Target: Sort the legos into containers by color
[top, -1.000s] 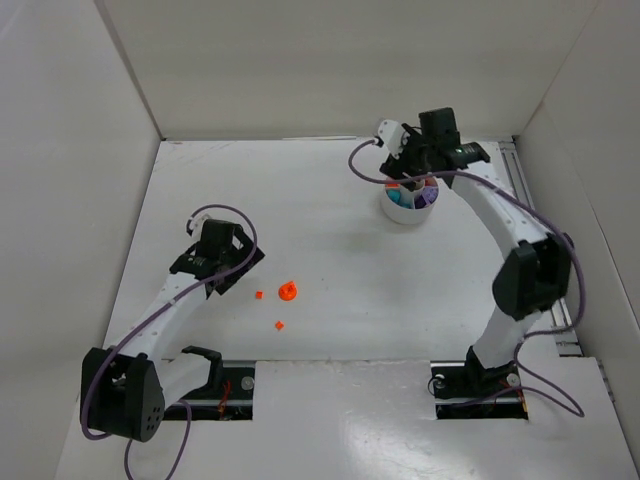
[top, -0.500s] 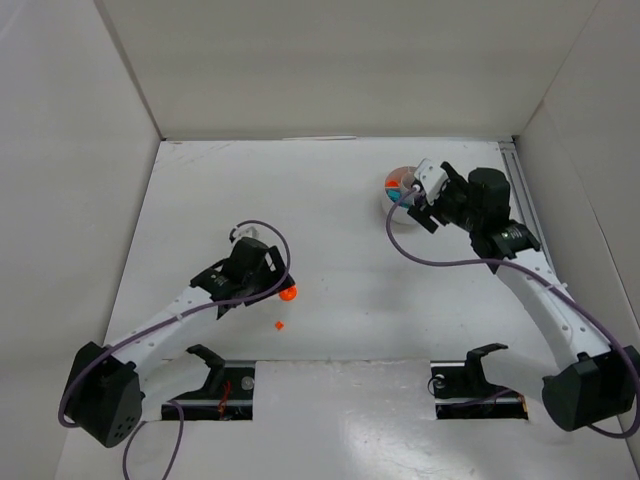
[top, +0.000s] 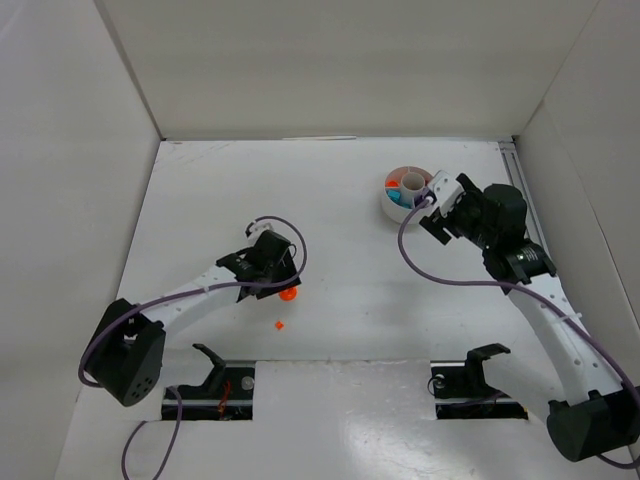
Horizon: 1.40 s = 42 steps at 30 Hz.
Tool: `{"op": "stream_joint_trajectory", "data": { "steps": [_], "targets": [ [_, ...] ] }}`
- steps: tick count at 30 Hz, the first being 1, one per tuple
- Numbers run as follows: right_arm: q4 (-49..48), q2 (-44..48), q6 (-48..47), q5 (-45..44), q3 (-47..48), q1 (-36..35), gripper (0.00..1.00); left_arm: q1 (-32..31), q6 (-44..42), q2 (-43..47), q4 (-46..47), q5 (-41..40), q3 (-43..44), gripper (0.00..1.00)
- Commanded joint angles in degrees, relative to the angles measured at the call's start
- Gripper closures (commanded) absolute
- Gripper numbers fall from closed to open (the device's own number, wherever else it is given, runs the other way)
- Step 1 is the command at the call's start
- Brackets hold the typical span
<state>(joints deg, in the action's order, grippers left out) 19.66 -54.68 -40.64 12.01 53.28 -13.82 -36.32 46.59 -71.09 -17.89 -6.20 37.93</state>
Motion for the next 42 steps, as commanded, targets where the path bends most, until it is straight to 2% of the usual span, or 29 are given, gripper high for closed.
{"op": "stream_joint_trajectory", "data": {
  "steps": [1, 13, 25, 28, 33, 39, 42],
  "targets": [
    [0.55, 1.67, 1.44, -2.25, -0.89, 0.73, 0.18, -0.51, 2.18, -0.97, -1.97, -3.73, 2.94, 0.43],
    [1.08, 1.68, 1.44, -3.31, -2.04, 2.31, 0.18, -4.37, 5.88, -9.67, -7.51, -8.13, 7.95, 0.48],
    [1.08, 1.68, 0.92, -3.31, -2.04, 3.36, 0.18, -4.38, 7.73, -13.02, -9.53, -9.89, 9.7, 0.56],
    [1.08, 1.15, 0.92, -3.31, -2.04, 3.37, 0.18, -4.38, 7.73, -13.55, -9.53, -9.89, 10.23, 0.64],
    [1.08, 1.15, 0.39, -2.17, -2.04, 3.37, 0.17, -4.38, 6.32, -12.68, -9.01, -8.14, 10.76, 0.74],
    [0.47, 1.68, -0.75, 2.57, -2.04, 3.37, 0.17, -4.38, 2.2, -7.93, -4.97, -3.92, 10.76, 0.78],
    [-1.28, 2.29, -2.6, 11.25, -2.56, 3.37, 0.17, -4.38, -3.94, -2.93, 1.52, 2.75, 9.45, 0.78]
  ]
}}
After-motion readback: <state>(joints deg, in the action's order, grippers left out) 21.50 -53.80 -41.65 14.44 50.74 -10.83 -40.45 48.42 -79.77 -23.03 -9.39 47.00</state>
